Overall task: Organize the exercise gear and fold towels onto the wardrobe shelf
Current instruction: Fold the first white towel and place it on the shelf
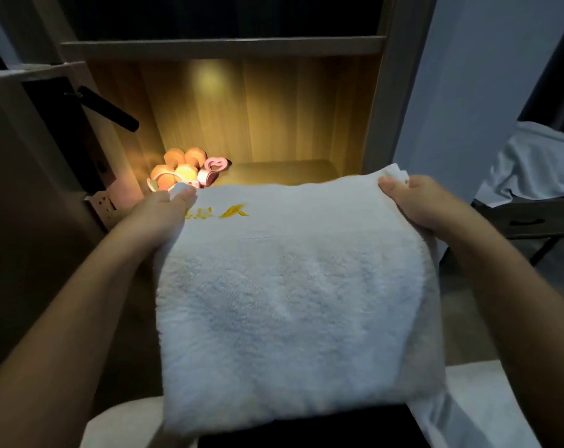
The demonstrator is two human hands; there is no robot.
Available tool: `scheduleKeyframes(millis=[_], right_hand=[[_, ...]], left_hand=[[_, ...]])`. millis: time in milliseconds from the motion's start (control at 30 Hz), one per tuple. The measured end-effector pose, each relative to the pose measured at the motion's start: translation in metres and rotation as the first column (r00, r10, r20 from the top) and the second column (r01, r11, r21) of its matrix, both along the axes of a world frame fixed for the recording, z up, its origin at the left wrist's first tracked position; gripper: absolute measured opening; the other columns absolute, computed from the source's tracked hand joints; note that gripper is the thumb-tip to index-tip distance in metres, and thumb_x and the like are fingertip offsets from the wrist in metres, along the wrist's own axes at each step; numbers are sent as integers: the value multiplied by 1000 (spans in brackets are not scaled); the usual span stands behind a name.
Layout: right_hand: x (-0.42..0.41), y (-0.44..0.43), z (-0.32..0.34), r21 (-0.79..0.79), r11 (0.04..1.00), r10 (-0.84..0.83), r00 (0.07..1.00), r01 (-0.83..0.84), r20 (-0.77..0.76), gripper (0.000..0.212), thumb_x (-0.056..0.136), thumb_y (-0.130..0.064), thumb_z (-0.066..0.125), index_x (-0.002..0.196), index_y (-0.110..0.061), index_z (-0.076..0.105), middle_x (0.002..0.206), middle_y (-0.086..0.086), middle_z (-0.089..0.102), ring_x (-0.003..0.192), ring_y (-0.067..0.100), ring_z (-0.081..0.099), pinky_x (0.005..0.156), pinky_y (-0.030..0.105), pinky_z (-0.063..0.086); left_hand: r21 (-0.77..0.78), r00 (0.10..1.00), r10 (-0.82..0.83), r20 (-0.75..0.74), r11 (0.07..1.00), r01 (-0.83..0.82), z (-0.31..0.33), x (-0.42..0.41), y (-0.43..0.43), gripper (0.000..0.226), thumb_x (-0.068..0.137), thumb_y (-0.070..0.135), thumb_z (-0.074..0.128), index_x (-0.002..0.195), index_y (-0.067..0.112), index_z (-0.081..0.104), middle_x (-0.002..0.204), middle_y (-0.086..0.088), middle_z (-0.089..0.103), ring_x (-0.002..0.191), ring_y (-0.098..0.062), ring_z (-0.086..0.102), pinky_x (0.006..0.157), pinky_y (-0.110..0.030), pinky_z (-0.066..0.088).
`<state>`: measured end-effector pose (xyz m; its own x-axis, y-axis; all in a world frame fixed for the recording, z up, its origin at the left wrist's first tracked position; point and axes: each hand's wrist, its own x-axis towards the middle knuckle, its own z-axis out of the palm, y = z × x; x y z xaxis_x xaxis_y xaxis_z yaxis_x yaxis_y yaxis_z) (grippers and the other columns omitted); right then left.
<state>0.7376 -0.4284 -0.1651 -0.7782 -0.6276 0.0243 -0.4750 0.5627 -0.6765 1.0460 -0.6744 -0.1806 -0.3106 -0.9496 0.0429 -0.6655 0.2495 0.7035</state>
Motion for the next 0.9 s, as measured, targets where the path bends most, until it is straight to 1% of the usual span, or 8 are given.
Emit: scheduleKeyframes(millis=[167, 300, 400, 500, 600, 700, 800, 900], right_hand=[[-2, -9, -105, 411, 898, 35, 955, -159, 293, 69, 99, -54, 43, 149, -8, 33, 156, 12, 32, 138, 34, 37, 107, 42, 31], [2, -14, -202, 298, 954, -122, 916, 2, 382, 67, 99, -48, 48, 143, 1, 40, 147, 20, 43, 129, 38, 45, 99, 40, 38], [0, -25, -233, 200, 972, -196, 896, 124, 397, 58, 99, -45, 49, 133, 2, 51, 133, 22, 56, 116, 38, 55, 89, 36, 40], [-6, -35, -244, 211, 968, -206, 914, 137, 350, 60, 100, -51, 40, 138, -5, 47, 137, 18, 53, 121, 38, 52, 98, 41, 41], [-10, -42, -254, 230, 964, -208, 912, 131, 354, 62, 100, -54, 37, 141, -7, 43, 141, 17, 50, 125, 38, 50, 102, 44, 40], [-13, -42, -260, 291, 949, -258, 838, 125, 481, 67, 98, -58, 39, 141, -8, 45, 142, 16, 49, 128, 35, 49, 104, 42, 39], [-9, -26, -268, 312, 948, -268, 686, 63, 677, 64, 95, -57, 46, 138, -10, 49, 139, 13, 53, 126, 31, 52, 95, 37, 43], [-1, -11, -274, 305, 944, -314, 644, 130, 697, 65, 89, -63, 52, 134, -17, 52, 124, 7, 61, 110, 32, 60, 86, 41, 46]], left_hand=[[372, 923, -211, 321, 925, 82, -96, -17, 10, 64, 98, 54, 44, 135, 3, 53, 140, -15, 52, 122, -31, 52, 102, -37, 39], [409, 955, -95, 282, 912, -30, -179, -36, 19, 57, 101, 42, 45, 136, -4, 48, 140, -22, 49, 125, -37, 50, 97, -37, 41], [394, 985, 33, 169, 914, -98, -205, -49, 15, 58, 101, 45, 44, 137, -1, 46, 138, -21, 50, 124, -39, 48, 96, -39, 39], [352, 986, 54, 157, 930, -107, -216, -58, 7, 52, 101, 43, 43, 133, 1, 47, 132, -21, 54, 119, -39, 50, 88, -37, 38], [367, 980, 51, 193, 923, -121, -224, -66, 1, 53, 102, 44, 40, 135, 3, 46, 135, -21, 52, 122, -39, 49, 93, -38, 38], [501, 956, 7, 293, 851, -160, -234, -63, 1, 65, 99, 52, 38, 144, 4, 40, 145, -20, 45, 130, -38, 44, 107, -40, 36], [609, 941, -77, 329, 779, -149, -246, -50, 17, 72, 97, 58, 40, 142, 2, 43, 143, -19, 48, 128, -36, 48, 106, -38, 39], [480, 917, -65, 392, 866, -144, -249, -38, 30, 64, 98, 53, 42, 131, -1, 53, 132, -22, 56, 118, -38, 54, 90, -36, 42]])
